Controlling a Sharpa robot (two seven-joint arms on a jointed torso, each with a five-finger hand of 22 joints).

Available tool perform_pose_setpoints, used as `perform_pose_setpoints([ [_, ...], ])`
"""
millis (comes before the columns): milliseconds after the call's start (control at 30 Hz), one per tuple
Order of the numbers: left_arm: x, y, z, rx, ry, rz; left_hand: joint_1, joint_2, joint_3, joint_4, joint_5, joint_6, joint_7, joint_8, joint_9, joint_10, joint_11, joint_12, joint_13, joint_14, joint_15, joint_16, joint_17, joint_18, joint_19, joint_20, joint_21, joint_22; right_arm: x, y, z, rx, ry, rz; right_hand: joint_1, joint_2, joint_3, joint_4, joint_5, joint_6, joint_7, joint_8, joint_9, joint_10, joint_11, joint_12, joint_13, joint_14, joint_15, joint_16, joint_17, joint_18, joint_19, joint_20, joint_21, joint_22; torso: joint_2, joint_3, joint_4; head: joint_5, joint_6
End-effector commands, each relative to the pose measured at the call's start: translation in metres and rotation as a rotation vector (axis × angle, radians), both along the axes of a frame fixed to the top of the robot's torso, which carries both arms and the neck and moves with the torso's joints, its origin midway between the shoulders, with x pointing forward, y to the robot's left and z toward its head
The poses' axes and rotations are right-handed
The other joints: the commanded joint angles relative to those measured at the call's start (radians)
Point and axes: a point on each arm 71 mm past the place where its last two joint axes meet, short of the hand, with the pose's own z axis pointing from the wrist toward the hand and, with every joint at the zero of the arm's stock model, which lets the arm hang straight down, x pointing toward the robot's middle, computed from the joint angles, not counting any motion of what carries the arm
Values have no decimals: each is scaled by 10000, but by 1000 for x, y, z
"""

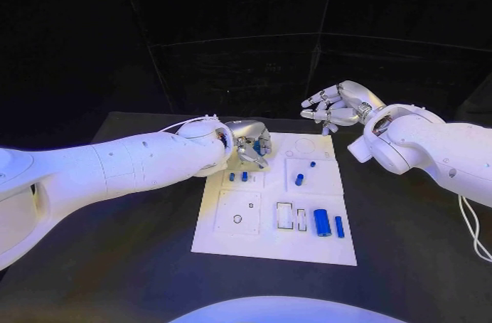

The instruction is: Assemble the parts on the task board

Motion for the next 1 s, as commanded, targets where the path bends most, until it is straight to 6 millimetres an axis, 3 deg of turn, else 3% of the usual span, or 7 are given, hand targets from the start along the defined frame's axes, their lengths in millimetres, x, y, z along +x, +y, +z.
perform_pose_setpoints([
  [33,1,-1,-5,1052,-304,-268,144,42,3,-84,-17,163,-27,-117,-90,131,-32,-83,-133,289,-23,484,491,-213,420,-33,866,800,0,2,2,-15,-172,37,82,-2,13,-49,64,-78,3,33,-2,-69,16,1,-16,-37,21,-59,14,205,37,17,-53,-15,0,-5,14,-2,-5],
  [267,2,-3,-13,1490,-1,-215,240,98,20,-175,-12,310,-12,-294,-216,145,-5,-252,-347,330,-5,662,538,-302,585,-30,1393,1308,0,3,2,-20,-178,69,88,1,13,-48,83,-85,4,32,-3,-73,17,0,-20,-36,22,-54,24,205,38,17,-55,-16,-10,0,18,-15,-16],
  [633,4,-5,-18,1553,-19,-19,425,369,449,-302,-12,672,-47,-471,-356,535,-39,-453,-655,567,-35,1127,928,-435,879,-49,2294,2179,0,4,2,-17,-178,90,89,7,13,-43,107,-88,5,34,-3,-75,19,-2,-25,-34,23,-44,38,205,40,17,-58,-17,-10,5,20,-41,-4],
  [1000,3,-12,-22,1607,146,-202,339,337,931,-391,-14,999,-92,-682,-496,961,-87,-762,-992,661,-71,1367,1058,-496,955,-77,2763,2651,-1,5,2,-14,-172,122,88,14,12,-36,128,-89,6,37,-3,-75,20,-1,-28,-31,24,-40,47,204,42,18,-61,-18,-13,1,24,-61,-34],
])
